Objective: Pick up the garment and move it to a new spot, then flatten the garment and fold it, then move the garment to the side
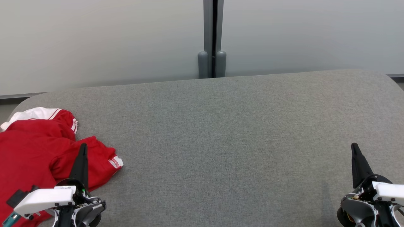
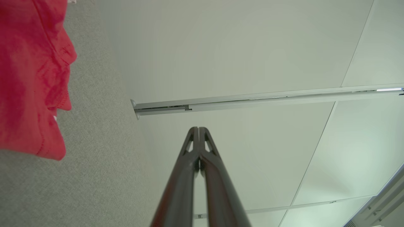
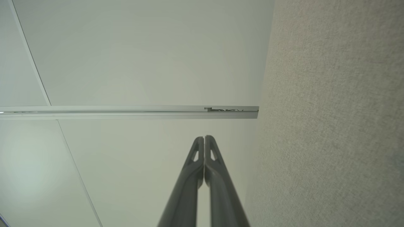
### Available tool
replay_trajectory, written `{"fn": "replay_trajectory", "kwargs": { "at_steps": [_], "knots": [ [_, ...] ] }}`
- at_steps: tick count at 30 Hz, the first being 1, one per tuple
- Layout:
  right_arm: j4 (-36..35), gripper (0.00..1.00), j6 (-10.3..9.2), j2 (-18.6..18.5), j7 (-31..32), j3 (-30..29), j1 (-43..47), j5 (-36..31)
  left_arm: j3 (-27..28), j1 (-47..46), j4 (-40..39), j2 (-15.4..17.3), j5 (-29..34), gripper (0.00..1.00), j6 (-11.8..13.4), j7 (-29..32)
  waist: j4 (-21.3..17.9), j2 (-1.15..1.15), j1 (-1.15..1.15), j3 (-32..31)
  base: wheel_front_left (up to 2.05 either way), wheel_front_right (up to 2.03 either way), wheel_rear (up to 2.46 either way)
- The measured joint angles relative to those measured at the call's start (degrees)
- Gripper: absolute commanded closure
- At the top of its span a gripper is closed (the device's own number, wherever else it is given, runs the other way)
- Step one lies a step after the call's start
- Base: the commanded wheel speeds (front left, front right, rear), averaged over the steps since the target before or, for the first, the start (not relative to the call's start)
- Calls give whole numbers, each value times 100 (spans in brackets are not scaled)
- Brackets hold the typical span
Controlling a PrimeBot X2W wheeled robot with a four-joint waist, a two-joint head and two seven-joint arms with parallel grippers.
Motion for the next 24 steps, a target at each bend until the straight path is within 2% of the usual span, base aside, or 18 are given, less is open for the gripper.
{"fn": "replay_trajectory", "kwargs": {
  "at_steps": [3,4,14,24],
  "knots": [
    [0,100,0,0,0,0,0,0,0,0,0,0,0,100,0,0,0,0,0,0,0,0,0],
    [0,0,0,0,0,0,0,0,0,0,0,0,0,0,0,0,0,0,0,0,0,0,0],
    [167,0,-2,86,-110,43,250,-32,-51,308,187,-105,13,0,34,-124,-3,0,0,5,0,0,0],
    [-8,0,-2,85,-414,63,240,-734,16,308,2,-98,279,0,33,-427,-10,0,0,12,0,0,0]
  ]
}}
